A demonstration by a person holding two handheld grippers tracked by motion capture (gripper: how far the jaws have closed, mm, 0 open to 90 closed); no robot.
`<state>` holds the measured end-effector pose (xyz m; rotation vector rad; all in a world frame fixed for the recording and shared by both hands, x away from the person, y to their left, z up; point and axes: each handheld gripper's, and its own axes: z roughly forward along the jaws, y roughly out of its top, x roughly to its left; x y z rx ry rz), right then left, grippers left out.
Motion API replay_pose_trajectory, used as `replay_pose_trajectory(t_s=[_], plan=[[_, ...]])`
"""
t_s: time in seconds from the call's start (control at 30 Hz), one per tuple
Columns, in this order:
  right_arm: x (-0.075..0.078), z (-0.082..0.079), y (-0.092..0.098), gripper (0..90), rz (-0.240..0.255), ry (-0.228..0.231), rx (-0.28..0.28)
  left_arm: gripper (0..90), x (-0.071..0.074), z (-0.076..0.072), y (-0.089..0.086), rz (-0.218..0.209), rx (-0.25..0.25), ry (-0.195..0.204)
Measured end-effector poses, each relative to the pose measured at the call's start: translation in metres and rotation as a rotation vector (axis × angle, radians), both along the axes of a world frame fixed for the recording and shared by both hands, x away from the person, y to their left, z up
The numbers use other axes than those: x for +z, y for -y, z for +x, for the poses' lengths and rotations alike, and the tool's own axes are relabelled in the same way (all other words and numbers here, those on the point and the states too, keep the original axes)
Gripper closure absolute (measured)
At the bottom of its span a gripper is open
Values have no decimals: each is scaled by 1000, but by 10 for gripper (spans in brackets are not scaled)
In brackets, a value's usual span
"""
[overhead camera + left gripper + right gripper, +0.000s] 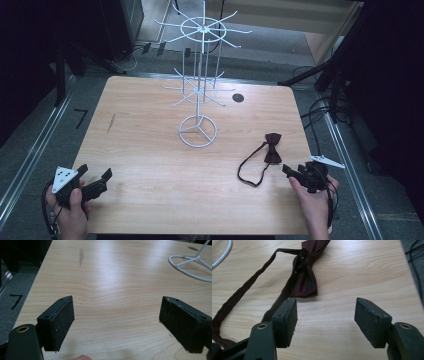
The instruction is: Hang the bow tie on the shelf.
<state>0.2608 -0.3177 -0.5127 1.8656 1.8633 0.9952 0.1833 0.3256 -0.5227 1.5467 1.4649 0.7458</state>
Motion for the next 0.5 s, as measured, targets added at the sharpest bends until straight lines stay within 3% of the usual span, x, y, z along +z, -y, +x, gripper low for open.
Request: replay_pose_trajectory(t_s=[0.1,0.23,0.4,0.47,0.5], plan=[[3,10,-6,330,-4,-25,13,134,0,0,0,-1,-4,-7],[13,23,-22,296,-76,-50,39,133,0,1,0,2,-5,-8],[16,33,-31,296,-79,-53,56,133,0,1,1,8,-7,-9],[15,39,-34,301,-81,-64,67,133,0,1,1,9,-7,-6],[12,46,-36,311,-95,-91,82,133,0,1,1,9,-10,-9]])
